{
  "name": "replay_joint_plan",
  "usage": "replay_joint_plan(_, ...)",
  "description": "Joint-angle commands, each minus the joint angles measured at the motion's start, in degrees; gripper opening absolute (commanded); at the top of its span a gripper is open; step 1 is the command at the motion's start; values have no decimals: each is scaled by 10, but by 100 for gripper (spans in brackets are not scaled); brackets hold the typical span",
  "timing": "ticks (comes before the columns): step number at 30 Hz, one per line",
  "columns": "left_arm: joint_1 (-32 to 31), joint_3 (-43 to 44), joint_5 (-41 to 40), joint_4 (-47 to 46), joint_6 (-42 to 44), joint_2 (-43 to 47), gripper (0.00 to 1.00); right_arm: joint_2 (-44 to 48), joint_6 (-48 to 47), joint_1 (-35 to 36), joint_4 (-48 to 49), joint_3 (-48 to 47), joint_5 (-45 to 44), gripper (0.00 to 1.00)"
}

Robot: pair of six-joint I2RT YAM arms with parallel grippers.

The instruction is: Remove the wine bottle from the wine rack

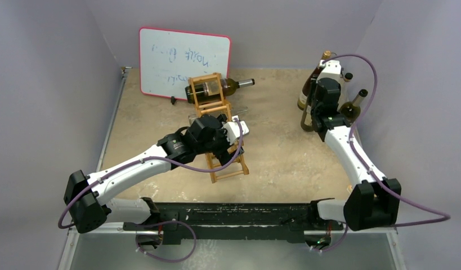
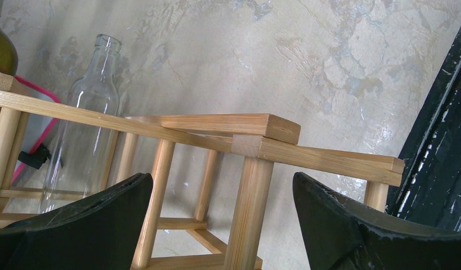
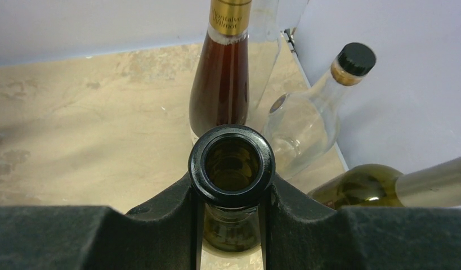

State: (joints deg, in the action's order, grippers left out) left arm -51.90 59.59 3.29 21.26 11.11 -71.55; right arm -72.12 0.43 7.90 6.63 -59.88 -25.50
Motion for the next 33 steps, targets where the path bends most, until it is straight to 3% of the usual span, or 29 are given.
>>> replay_joint_plan(1,-6,2,-13,-9,0,2,95,-2,-13,-7,128,-41,-28,0)
replay_joint_plan(7,-6,0,2,-12,4,9,100,-44,6,-28,138,-54,-8,0)
replay_joint_plan(22,-7,-3,-10,-17,5,19,100,-87,61,-46,123,-60,3,0)
replay_joint_plan(25,-7,-3,-9,-17,5,18,100,-83,76,-46,110,-53,-2,13)
replay_joint_plan(28,-7,-3,-8,-16,5,19,100,-83,89,-46,85,-56,-14,51)
replay_joint_plan(29,-7,-3,-7,-16,5,19,100,-84,94,-46,70,-64,-15,59)
replay_joint_plan(33,-7,-2,-6,-16,5,20,100,-85,109,-47,12,-97,-14,66)
